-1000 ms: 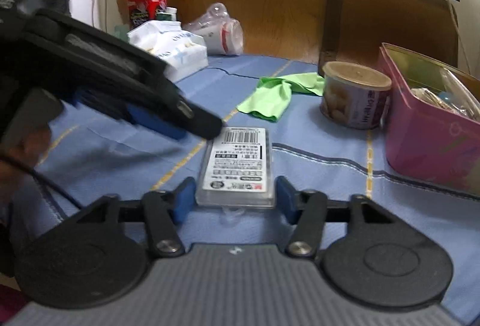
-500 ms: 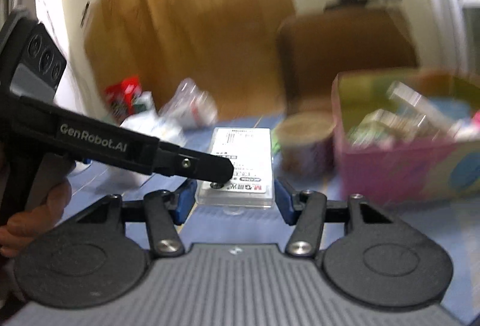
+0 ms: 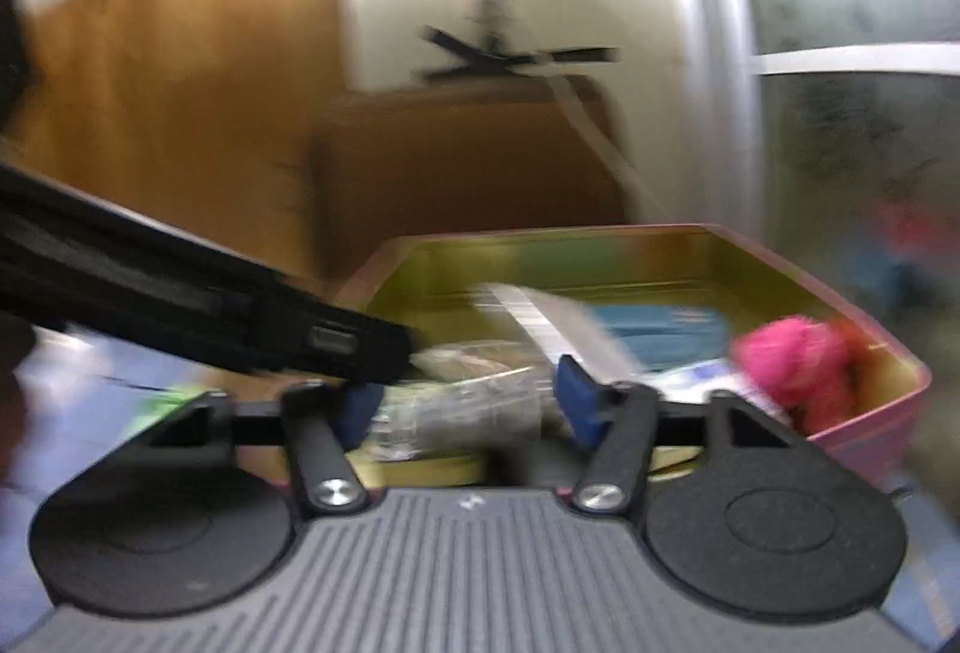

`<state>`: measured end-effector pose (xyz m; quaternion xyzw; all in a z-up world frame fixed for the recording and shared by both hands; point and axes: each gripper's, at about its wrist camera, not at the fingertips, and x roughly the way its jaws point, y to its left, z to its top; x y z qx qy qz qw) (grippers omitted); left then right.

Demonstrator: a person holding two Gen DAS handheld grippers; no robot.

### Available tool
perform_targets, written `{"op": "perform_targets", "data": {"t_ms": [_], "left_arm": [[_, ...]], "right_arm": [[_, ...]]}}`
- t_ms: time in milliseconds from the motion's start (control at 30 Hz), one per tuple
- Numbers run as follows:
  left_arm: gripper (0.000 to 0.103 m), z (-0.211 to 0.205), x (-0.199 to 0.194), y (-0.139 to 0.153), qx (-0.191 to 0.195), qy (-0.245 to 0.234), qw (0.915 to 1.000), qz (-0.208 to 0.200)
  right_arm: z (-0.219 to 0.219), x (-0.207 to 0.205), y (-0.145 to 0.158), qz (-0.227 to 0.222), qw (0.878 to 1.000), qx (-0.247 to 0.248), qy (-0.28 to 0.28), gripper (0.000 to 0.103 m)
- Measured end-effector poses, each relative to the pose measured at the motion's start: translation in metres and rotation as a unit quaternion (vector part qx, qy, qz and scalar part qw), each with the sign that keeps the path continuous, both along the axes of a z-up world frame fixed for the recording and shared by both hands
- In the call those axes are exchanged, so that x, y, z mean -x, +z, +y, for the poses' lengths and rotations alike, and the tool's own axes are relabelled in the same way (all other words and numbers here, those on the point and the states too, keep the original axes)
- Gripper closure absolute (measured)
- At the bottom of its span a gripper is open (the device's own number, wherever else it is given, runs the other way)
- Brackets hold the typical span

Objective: Organize soft objects
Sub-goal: 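Lift the barcode card into the pink tin and open the right gripper, then grasp the green cloth beside the biscuit can with the right gripper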

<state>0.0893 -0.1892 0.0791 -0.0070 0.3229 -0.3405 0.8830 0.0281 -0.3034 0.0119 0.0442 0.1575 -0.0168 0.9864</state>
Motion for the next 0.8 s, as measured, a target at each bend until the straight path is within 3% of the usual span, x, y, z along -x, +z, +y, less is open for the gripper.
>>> {"op": "perform_targets", "data": {"t_ms": [67,133,200,300,467,567,733,767,800], "left_arm": [[0.058,0.017,0.004,0.001,0.018,0.003,0.9998,0.009],[0.058,0.04,0.014,0.004,0.026,0.012,0.9996,-0.002],[0.054,0.074,0.027,0.004,0.035,0.033,0.9988,-0.011],[0.054,0.133,0.041,-0.007,0.035,0.095,0.9949,-0.007],[0.054,0.216,0.059,-0.04,0.012,0.224,0.9742,0.026],[0.054,0.248,0.062,-0.055,0.033,0.257,0.9643,0.054],[0.054,0.269,0.061,-0.061,0.07,0.261,0.9597,0.078],[0.054,0.271,0.061,-0.061,0.078,0.258,0.9593,0.083],[0.053,0.273,0.059,-0.062,0.086,0.255,0.959,0.089]], "right_arm": [[-0.01,0.001,-0.002,0.002,1.0,-0.018,-0.014,0.033],[-0.015,0.014,0.002,-0.017,0.998,-0.058,-0.004,0.037],[-0.01,0.028,0.008,-0.039,0.997,-0.065,0.005,0.04],[0.011,0.04,0.018,-0.047,0.992,-0.083,0.08,0.047],[0.092,0.028,0.011,0.023,0.972,-0.057,0.226,0.063],[0.137,-0.003,-0.004,0.073,0.967,-0.028,0.242,0.062],[0.189,-0.073,-0.032,0.132,0.969,0.044,0.202,0.064],[0.191,-0.079,-0.033,0.13,0.97,0.039,0.199,0.074],[0.193,-0.08,-0.031,0.138,0.967,0.032,0.21,0.097]]}}
